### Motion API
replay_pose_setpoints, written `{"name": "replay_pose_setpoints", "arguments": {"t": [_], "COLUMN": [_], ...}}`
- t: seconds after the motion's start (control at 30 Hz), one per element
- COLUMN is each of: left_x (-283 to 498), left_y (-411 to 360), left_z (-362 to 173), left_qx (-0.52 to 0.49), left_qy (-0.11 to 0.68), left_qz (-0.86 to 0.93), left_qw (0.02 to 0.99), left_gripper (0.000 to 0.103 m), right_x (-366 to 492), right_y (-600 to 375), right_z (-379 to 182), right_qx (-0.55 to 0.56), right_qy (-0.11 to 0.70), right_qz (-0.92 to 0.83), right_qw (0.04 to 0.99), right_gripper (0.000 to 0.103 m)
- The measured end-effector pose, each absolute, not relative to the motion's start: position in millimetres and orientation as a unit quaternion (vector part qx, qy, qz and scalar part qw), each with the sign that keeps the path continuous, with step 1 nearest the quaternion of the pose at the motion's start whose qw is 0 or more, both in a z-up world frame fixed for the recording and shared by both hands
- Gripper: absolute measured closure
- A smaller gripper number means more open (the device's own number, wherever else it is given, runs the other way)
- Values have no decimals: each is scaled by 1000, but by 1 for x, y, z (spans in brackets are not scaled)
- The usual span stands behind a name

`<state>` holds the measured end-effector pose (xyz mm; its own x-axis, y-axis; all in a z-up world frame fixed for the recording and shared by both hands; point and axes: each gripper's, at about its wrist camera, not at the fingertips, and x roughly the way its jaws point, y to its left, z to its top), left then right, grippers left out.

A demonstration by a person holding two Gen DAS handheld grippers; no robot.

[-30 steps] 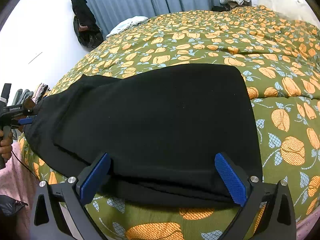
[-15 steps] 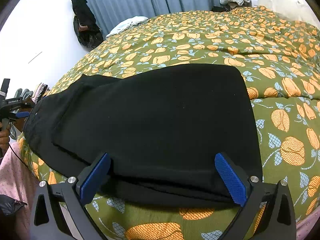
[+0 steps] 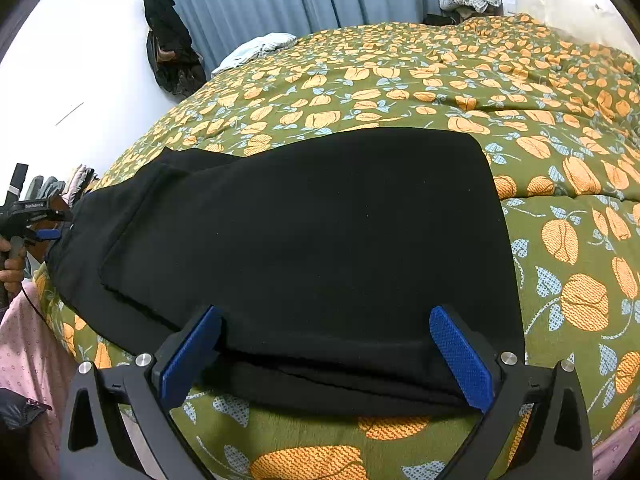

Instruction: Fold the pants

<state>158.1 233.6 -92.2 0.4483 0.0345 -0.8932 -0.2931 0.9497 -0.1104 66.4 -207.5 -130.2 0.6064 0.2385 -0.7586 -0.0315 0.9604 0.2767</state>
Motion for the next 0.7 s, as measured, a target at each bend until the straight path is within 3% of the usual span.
{"name": "replay_pose_setpoints", "arguments": {"t": [0.7], "left_x": [150], "left_y": [244], "left_z": [-81], "left_qx": [-124], "left_qy": [508], "left_qz": [103], "left_qw": [846], "left_gripper": [26], "right_x": [67], "right_y": [-205], "right_z": [-130], "right_qx": [110], "right_qy": [438], "right_qz": [69], "right_qw": [889], "right_gripper": [0]}}
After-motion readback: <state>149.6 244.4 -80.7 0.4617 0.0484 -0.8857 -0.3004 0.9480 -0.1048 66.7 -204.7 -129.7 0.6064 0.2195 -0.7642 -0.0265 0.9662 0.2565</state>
